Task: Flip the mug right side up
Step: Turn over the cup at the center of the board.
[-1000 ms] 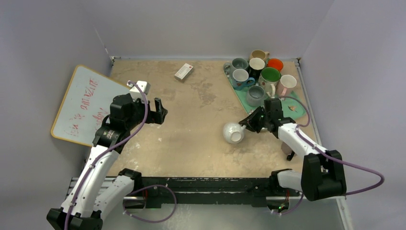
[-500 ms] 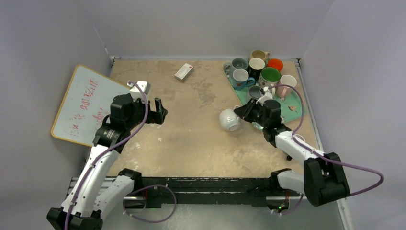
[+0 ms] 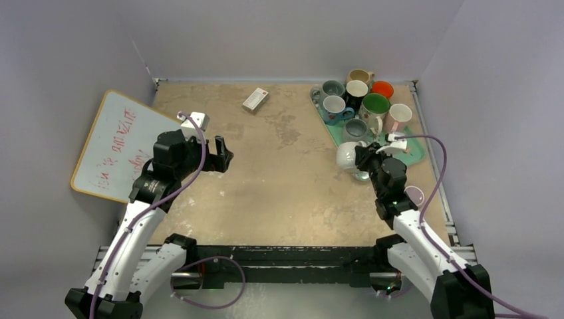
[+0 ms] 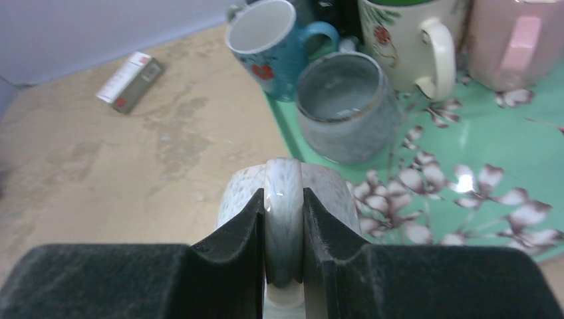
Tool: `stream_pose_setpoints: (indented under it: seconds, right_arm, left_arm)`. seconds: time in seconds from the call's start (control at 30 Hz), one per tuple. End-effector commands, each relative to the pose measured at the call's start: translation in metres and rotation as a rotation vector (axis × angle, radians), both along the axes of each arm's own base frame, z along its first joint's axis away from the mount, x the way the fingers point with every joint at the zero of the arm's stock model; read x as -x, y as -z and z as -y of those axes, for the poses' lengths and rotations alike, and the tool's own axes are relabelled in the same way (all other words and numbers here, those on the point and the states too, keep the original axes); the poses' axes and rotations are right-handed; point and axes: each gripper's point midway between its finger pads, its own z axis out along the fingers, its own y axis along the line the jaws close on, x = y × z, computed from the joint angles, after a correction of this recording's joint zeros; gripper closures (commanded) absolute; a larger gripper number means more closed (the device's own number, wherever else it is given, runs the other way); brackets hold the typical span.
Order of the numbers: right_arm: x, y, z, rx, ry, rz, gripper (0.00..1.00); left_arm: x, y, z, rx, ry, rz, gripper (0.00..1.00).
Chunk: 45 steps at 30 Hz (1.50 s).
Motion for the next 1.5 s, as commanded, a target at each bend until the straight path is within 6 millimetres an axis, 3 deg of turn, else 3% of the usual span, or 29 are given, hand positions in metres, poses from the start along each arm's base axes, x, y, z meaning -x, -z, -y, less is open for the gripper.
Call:
stream_pose_setpoints:
  seconds: [0.0, 0.1, 0.17, 0.33, 0.47, 0.6, 0.7, 0.83, 1.0, 1.1, 1.23, 1.37, 1.47]
  right_arm:
    - [-0.008, -0.016, 0.024, 0.056, 0.124, 0.095, 1.0]
    - [-0.007, -0.008, 0.028, 0.059, 0.141, 0.108, 1.0]
    - [-0.009, -0.014, 0.022, 0.063, 0.11, 0.151, 1.0]
    - [-0.005, -0.047, -0.02, 0.058, -0.131, 0.208, 1.0]
    - [0.003, -0.072, -0.041, 0.033, -0.255, 0.286, 1.0]
    - [0.006, -0.073, -0.07, -0.01, -0.388, 0.327, 1.0]
    - [0.012, -0.079, -0.095, -0.039, -0.477, 0.386, 1.0]
    - [0.025, -0.105, -0.125, -0.053, -0.593, 0.506, 1.0]
    - [0.041, -0.14, -0.136, -0.086, -0.666, 0.625, 1.0]
    - [0.047, -0.15, -0.137, -0.137, -0.676, 0.651, 1.0]
    - [0.04, -0.133, -0.141, -0.123, -0.676, 0.612, 1.0]
    - [0.026, -0.099, -0.151, -0.074, -0.689, 0.552, 1.0]
    - [0.019, -0.09, -0.161, -0.059, -0.699, 0.563, 1.0]
  left_arm:
    - [0.0, -0.013, 0.003, 0.02, 0.014, 0.036, 0.08]
    - [0.0, -0.014, 0.003, 0.021, 0.016, 0.039, 0.08]
    - [0.0, -0.013, 0.003, 0.021, 0.016, 0.036, 0.08]
    - [-0.001, -0.012, 0.004, 0.024, 0.012, 0.03, 0.09]
    - [-0.002, -0.01, 0.005, 0.034, 0.009, 0.019, 0.1]
    - [-0.003, -0.008, 0.011, 0.071, 0.019, -0.007, 0.1]
    - [-0.003, -0.009, 0.021, 0.129, 0.036, -0.043, 0.1]
    - [0.001, -0.011, 0.048, 0.258, 0.127, -0.106, 0.14]
    - [0.008, -0.027, 0.08, 0.418, 0.3, -0.068, 0.15]
    - [0.008, -0.035, 0.089, 0.48, 0.346, -0.035, 0.15]
    - [0.001, -0.03, 0.088, 0.503, 0.296, -0.084, 0.17]
    - [-0.014, -0.007, 0.073, 0.432, 0.146, -0.178, 0.2]
    - [-0.018, 0.0, 0.073, 0.451, 0.112, -0.223, 0.21]
